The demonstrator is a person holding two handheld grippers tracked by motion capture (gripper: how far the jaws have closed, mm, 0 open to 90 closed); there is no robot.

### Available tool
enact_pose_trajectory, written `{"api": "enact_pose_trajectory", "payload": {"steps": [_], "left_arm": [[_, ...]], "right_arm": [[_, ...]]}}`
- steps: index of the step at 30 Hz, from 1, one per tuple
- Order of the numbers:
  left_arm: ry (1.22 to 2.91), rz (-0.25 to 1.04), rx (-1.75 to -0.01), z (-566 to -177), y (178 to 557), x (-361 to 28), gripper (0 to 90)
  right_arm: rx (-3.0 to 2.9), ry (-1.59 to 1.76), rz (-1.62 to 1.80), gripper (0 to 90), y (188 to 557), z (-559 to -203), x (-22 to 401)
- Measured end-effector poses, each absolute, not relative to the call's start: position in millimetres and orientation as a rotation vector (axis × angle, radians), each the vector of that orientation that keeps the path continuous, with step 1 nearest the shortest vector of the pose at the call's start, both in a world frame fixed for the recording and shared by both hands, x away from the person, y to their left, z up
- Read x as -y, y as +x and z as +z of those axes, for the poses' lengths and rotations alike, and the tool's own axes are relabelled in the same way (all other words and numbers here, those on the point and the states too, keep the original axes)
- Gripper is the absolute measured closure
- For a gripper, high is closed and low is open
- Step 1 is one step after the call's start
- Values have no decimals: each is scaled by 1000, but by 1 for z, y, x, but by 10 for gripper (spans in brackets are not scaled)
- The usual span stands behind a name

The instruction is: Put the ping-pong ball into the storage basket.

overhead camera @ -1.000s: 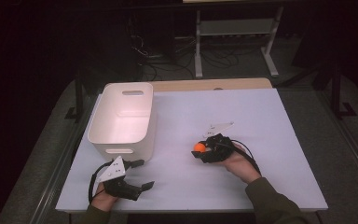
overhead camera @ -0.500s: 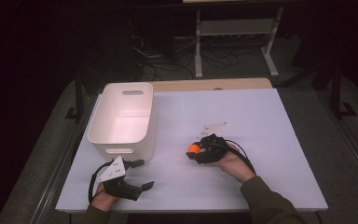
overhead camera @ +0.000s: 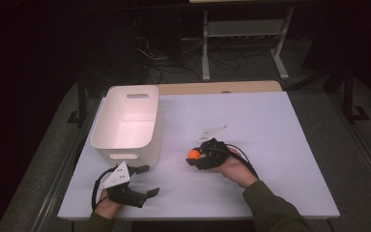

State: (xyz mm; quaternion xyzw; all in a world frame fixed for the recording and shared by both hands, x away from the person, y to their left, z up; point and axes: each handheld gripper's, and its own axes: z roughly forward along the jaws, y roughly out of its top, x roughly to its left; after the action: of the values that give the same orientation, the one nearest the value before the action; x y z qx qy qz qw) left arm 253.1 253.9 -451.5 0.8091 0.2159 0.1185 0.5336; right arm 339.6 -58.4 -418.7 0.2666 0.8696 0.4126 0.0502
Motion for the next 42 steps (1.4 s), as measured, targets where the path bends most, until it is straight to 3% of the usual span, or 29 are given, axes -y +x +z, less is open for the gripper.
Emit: {"api": "enact_pose_trajectory", "payload": {"steps": [42], "left_arm": [[1929, 284, -513, -452, 253, -254, 141]], "right_arm": [[-2718, 706, 1278, 496, 344, -411, 17]]}}
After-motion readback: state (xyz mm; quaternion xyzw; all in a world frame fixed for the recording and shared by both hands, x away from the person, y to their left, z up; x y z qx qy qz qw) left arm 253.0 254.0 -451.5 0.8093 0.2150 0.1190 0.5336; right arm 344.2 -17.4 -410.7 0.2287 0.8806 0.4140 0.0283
